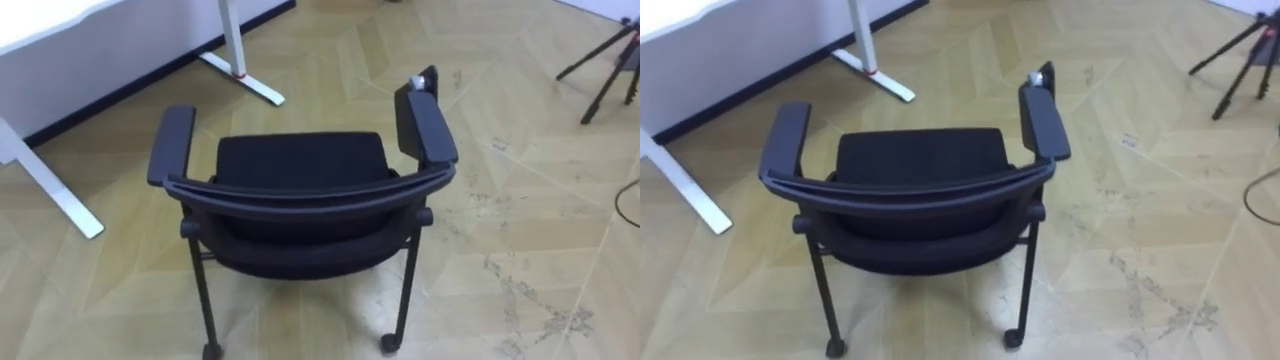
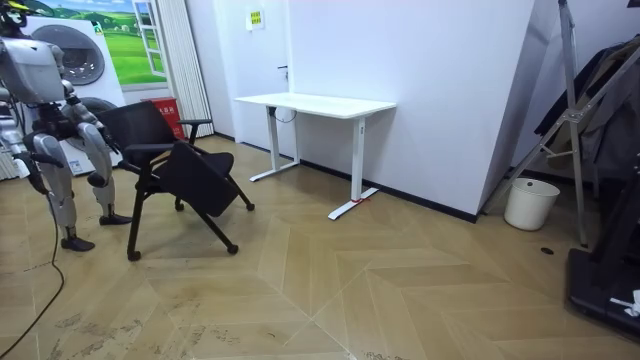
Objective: Push chair
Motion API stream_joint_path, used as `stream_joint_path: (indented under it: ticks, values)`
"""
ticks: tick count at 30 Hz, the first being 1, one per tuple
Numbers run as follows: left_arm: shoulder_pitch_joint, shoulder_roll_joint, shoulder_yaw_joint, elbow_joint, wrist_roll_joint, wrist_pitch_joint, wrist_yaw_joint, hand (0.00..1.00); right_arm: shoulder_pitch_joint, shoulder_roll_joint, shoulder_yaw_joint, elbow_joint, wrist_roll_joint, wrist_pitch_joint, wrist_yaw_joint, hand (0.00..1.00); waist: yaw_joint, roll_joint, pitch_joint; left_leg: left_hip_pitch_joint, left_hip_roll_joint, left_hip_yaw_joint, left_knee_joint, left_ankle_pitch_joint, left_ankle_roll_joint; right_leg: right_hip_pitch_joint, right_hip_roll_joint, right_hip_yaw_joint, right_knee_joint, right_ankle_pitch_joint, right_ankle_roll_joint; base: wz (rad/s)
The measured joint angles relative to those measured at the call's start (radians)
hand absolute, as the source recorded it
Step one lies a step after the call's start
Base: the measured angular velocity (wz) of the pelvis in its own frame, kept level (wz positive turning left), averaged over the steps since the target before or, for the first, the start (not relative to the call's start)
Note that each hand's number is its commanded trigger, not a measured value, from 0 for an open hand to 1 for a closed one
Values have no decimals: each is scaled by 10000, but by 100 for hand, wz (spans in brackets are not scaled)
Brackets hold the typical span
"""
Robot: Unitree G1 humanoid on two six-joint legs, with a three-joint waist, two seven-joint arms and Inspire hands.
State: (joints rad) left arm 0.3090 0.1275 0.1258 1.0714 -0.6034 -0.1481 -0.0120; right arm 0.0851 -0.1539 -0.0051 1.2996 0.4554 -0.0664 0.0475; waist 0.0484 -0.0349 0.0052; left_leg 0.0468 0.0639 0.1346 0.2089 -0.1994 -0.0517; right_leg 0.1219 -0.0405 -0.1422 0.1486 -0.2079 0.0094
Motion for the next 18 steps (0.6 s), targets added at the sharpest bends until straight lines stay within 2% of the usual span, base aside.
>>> stream_joint_path:
  ticks: [2, 3, 5, 8, 11, 15, 17, 18]
  values:
    - [152, -14, 317, 12, -1414, 6, -4, 0, 20, -117, -93, 103, 108, 35, -23, 0, 311, 45, 13, -23, -40, -23, 22, 0, 0, 3, -42, -49, 7, -28, 19, 8]
    - [201, -7, 468, 12, -1719, 24, -4, 0, 37, -119, -190, 104, 128, 38, -29, 0, 379, 34, 21, -32, -47, -35, 25, 0, 1, 4, -51, -76, 6, -33, 23, 13]
    - [402, -22, 1300, -22, -3273, 154, -9, 0, 39, -119, -448, 81, 274, 143, -62, 0, 474, 74, 4, -153, -99, -245, 150, -4, 6, 17, -98, -266, 23, -55, 47, 21]
    - [533, -37, 2354, -382, -4805, 228, 59, 0, 16, -130, -910, 93, 246, 232, -141, 0, 759, 147, 12, -170, -109, -344, 176, -4, 6, 57, -97, -357, 24, -58, 50, 11]
    - [532, -22, 3315, -1316, -5928, 226, 636, 0, -32, -218, -1097, 8, 31, 236, -216, 0, 881, 238, 16, -275, -126, -533, 265, -4, 7, 55, -102, -538, 26, -102, 41, 18]
    - [246, 116, 4231, -2414, -6818, 80, 1467, 0, -22, -461, -1199, -262, -365, 238, -255, 0, 1028, 332, -10, -256, -128, -575, 271, 0, 13, 36, -98, -512, 128, -163, 33, 3]
    - [-81, 427, 4804, -3021, -6910, 14, 2269, 0, 44, -551, -1478, -430, -714, 225, -373, 0, 1130, 422, -45, -202, -134, -576, 247, 1, 14, 31, -106, -523, 223, -204, 26, 0]
    - [-124, 493, 4913, -3345, -6889, -19, 2509, 0, 100, -550, -1526, -515, -718, 227, -430, 0, 1174, 458, -67, -200, -133, -577, 242, 1, 13, 29, -104, -514, 224, -212, 22, 0]
